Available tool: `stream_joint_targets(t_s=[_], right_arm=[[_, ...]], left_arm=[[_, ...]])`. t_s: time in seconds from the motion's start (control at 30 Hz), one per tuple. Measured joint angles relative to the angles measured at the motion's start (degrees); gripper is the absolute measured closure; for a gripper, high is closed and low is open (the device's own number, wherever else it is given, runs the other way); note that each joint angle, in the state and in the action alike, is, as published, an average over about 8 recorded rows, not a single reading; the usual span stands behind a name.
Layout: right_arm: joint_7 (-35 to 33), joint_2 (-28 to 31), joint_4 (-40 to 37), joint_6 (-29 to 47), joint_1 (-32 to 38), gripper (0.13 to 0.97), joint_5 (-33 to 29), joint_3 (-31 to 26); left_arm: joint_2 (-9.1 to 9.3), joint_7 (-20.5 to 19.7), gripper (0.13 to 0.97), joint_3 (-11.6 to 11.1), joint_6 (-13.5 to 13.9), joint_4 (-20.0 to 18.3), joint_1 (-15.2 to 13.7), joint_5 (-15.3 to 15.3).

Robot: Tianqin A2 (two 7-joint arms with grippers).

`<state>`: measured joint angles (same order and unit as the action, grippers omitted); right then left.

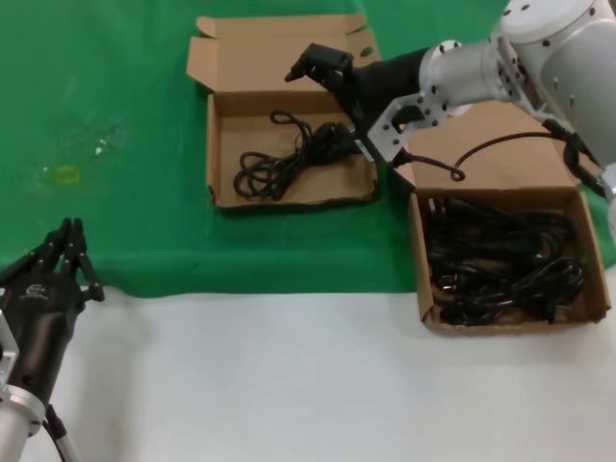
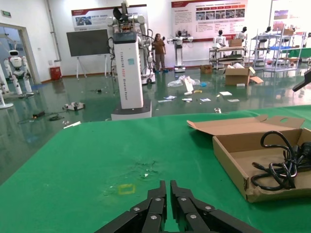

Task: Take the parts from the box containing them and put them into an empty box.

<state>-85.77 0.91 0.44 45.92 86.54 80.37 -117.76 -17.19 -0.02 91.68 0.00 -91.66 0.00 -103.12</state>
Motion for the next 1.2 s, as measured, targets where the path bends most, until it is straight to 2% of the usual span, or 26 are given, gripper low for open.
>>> stream_joint_targets(t_s=[0.2,0.33,0.5,0.6,0.73,1.2], right_arm=[[0.81,0.16,0.87,-0.43,-0.83,0.231,0.22,0.25],[3.18,0.61,3.41,-1.71,-3.25,0.199,0.85,0.98],[7.86,1.5,8.41,-4.22,-8.0,0.146,2.1,2.41],[11.17,2.13,11.93,-5.99,-11.34,0.141,2.98,3.42],[15.65,2.99,16.7,-8.41,-15.91,0.133,4.17,4.79],[31.79,6.04,33.82,-17.03,-32.11,0.129,8.44,9.68]], left_arm=[[0.0,0.0,0.915,0.0,0.0,0.0,0.0,0.0],[0.0,0.0,0.894,0.0,0.0,0.0,0.0,0.0],[0.0,0.0,0.814,0.0,0.0,0.0,0.0,0.0],[0.0,0.0,0.765,0.0,0.0,0.0,0.0,0.0],[0.0,0.0,0.765,0.0,0.0,0.0,0.0,-0.01],[0.0,0.03,0.431,0.0,0.0,0.0,0.0,0.0]])
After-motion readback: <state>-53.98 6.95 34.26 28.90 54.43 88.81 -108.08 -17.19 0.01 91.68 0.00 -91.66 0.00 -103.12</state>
